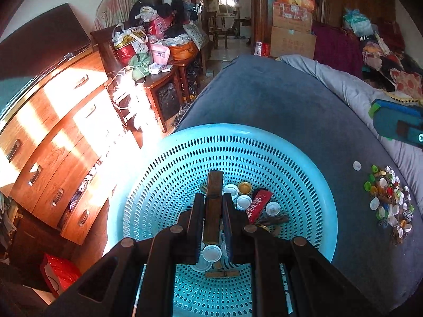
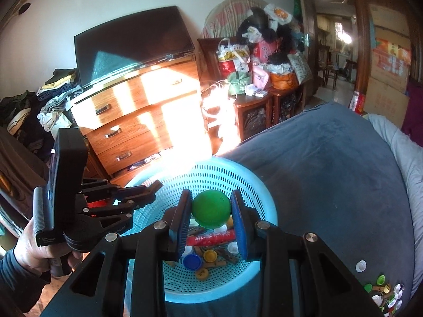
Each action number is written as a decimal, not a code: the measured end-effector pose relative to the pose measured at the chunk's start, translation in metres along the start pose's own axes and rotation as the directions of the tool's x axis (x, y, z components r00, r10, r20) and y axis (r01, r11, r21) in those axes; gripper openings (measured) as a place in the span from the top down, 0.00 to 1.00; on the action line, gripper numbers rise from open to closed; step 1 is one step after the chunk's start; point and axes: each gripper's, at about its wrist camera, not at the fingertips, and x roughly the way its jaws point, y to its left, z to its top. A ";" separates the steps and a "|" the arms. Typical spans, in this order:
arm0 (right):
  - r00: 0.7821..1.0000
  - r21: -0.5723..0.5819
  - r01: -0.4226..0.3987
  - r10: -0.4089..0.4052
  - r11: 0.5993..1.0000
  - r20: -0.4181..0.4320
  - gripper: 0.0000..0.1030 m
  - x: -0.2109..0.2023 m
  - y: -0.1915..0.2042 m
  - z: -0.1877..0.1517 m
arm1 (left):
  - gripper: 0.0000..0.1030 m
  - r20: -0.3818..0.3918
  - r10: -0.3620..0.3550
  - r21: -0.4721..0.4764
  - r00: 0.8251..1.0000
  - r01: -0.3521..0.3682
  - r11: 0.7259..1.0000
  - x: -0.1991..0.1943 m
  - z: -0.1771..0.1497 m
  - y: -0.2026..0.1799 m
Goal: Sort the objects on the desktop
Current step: 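Carry the clothespin and green cap over the basket with both grippers, then open both grippers to drop the clothespin and green cap into the basket, then move both grippers back toward the cap pile on the bed, then grasp a white QR-code cap from the pile with the left gripper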
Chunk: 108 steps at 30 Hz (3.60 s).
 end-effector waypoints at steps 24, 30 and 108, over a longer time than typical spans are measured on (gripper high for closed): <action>0.958 0.107 -0.119 0.142 0.987 -0.247 0.72 0.054 -0.018 0.004 | 0.86 -0.211 -0.108 0.045 0.971 0.120 0.992 0.042 0.012 0.010; 0.953 0.102 -0.120 0.143 0.988 -0.267 0.72 0.058 -0.017 0.005 | 0.86 -0.246 -0.104 0.074 0.964 0.126 0.989 0.049 0.010 0.010; 0.906 0.617 0.366 -0.419 0.696 -0.064 0.15 -0.245 -0.233 -0.540 | 0.45 -0.200 -0.638 0.398 0.744 0.656 0.641 0.088 -0.118 -0.421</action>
